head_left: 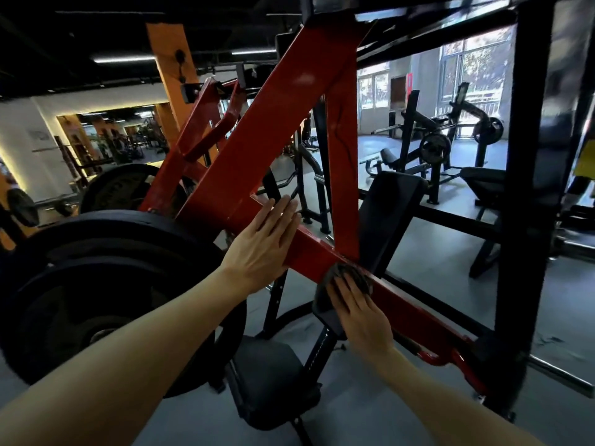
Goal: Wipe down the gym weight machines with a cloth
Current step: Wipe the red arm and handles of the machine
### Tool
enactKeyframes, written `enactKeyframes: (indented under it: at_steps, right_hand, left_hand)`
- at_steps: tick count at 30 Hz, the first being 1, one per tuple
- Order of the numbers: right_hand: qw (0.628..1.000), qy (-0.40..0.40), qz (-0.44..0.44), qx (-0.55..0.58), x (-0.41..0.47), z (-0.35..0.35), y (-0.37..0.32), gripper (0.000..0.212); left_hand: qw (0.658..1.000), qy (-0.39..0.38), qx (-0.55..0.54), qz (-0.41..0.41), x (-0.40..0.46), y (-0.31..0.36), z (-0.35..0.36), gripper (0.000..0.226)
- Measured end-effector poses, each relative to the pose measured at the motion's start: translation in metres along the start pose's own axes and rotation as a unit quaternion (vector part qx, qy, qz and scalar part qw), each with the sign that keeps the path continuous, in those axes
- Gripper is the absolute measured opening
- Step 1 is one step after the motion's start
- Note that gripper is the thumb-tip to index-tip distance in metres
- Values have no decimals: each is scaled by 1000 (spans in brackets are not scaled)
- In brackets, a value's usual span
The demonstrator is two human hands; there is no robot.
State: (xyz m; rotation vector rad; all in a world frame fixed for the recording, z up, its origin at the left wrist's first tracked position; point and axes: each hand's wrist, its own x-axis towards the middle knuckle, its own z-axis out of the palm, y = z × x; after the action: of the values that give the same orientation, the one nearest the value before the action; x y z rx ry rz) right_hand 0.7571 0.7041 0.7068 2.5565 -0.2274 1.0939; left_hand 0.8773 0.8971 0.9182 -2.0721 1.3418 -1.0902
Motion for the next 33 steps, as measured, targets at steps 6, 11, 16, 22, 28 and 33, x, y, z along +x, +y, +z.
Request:
enactKeyframes:
  at_steps: [6,11,16,22,28,33]
  right_hand:
    - [989,71,-127,-1,77,-30,-23,66]
    - [989,30,-139,-50,40,-10,8,78]
    - [997,-44,-54,-38,-36,8,41,103]
    - [989,-47,88,110,23,-23,-4,101]
    - [957,-1,165,240,50,-41,-18,97]
    - [924,104,176,322,52,-51,-11,93]
  left_hand:
    - [999,-16,44,-1,-1,2,-4,78]
    - [996,-45,73,27,-3,-5,-10,75]
    - [997,-54,58,-11,-3,4,-10,84]
    - [999,-2,-15,-45,0,11,-13,77]
    - [986,136,-49,-85,23,3,-30,70]
    - [971,210,-35,-108,50,-8,-51,73]
